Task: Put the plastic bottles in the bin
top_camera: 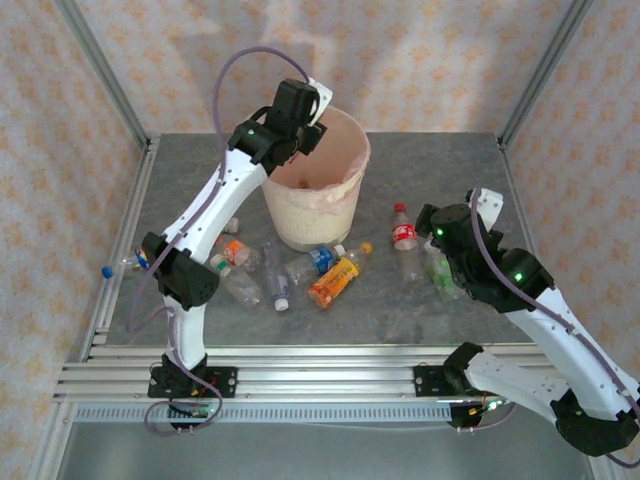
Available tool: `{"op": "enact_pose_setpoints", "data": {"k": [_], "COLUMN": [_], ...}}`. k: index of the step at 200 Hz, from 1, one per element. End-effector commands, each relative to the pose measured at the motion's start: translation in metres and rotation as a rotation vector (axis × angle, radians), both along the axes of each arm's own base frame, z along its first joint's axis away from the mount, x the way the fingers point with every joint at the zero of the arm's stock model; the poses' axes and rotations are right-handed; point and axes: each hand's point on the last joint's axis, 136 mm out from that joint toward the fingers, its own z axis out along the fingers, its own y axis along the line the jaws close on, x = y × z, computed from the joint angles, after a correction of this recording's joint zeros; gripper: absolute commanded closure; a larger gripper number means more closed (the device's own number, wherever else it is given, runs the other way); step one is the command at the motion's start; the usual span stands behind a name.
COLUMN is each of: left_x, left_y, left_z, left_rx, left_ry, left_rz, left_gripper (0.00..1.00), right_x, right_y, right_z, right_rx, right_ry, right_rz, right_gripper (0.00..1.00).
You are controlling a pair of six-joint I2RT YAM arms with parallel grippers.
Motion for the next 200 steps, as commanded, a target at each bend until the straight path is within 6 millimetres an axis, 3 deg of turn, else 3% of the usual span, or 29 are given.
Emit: {"op": "enact_pose_setpoints", "data": {"k": [1, 146, 200], "left_x": [0.001, 0.009, 0.009], "left_y": [0.011, 0.013, 0.019], "left_z": [-0.024, -0.121, -0.133], "left_rx": [0.095, 0.308, 0.362], "left_ry": [0.058, 0.275, 0.301], "left_rz": [0.029, -0.003, 0.02], "left_gripper": [0.42, 0.4, 0.3], "right_x": [-0.006, -0.013, -0.013], "right_y": [-0.007, -0.01, -0.012], "right_z": [-0.003, 0.007, 0.005], "right_rx": [0.003, 0.037, 0.029], "right_ry": [0.002, -0.018, -0.015], "right_rz": [-0.02, -0.012, -0.017], "right_gripper": [0.01, 0.01, 0.01]}}
